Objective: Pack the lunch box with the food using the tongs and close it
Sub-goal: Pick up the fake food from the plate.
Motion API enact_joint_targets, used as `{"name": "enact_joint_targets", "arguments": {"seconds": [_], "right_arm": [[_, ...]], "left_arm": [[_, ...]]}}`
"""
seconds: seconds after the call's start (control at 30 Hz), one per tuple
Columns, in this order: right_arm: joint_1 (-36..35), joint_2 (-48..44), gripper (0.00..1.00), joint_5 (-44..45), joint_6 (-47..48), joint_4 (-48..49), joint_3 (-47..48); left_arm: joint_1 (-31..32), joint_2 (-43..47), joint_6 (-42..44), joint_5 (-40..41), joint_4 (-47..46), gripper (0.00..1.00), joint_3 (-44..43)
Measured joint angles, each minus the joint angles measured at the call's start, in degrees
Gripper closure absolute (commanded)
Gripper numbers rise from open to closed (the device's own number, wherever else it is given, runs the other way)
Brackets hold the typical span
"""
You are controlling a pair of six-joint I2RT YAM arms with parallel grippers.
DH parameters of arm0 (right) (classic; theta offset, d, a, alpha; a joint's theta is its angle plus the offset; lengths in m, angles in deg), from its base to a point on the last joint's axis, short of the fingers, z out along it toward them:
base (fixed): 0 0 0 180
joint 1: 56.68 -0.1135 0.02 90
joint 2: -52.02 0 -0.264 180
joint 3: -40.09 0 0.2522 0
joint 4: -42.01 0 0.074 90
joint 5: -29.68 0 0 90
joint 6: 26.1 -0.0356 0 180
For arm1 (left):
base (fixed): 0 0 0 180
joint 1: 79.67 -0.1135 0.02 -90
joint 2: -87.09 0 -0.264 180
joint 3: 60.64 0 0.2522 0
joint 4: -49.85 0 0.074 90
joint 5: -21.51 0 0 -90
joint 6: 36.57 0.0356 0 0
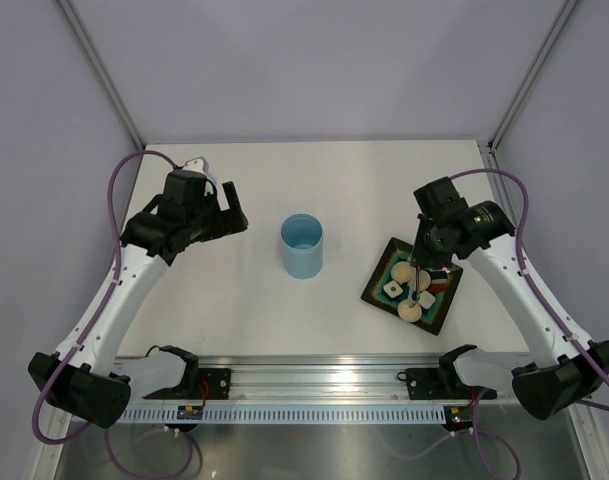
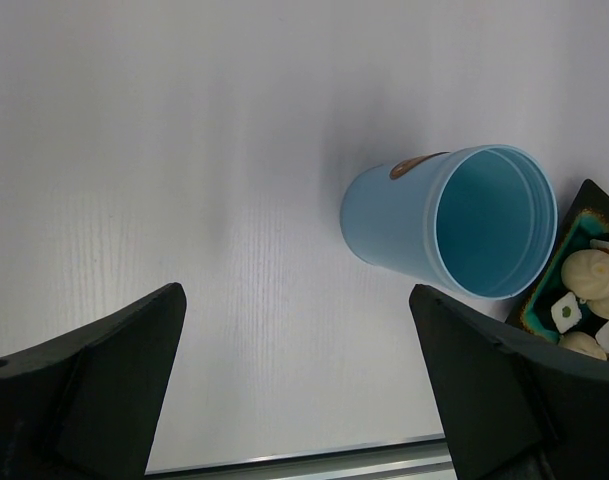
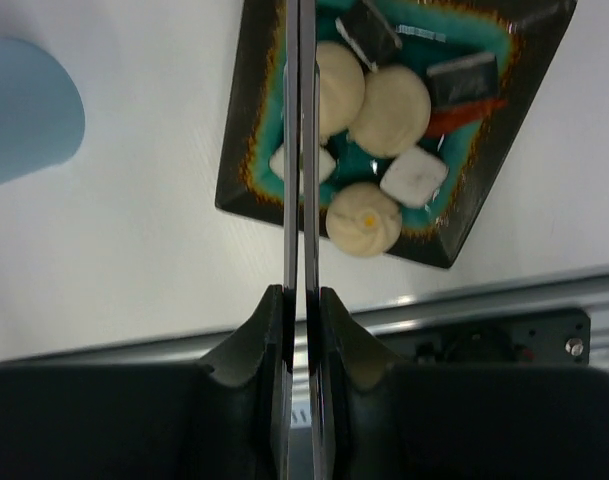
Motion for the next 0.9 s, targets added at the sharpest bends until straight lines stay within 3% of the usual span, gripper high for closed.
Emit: {"name": "enact_joint_targets", "arguments": {"seconds": [0.3, 0.9], "right_arm": [[0.0, -5.3, 0.72, -4.4, -6.4, -4.6, -4.4], [0.0, -5.5, 0.59, -7.3, -7.1, -4.6, -7.5]], "left_arm": [[0.0, -0.7, 0.1, -0.3, -0.8, 0.01, 0.8], [0.0, -2.8, 0.1, -1.5, -2.0, 0.01, 0.8]]}}
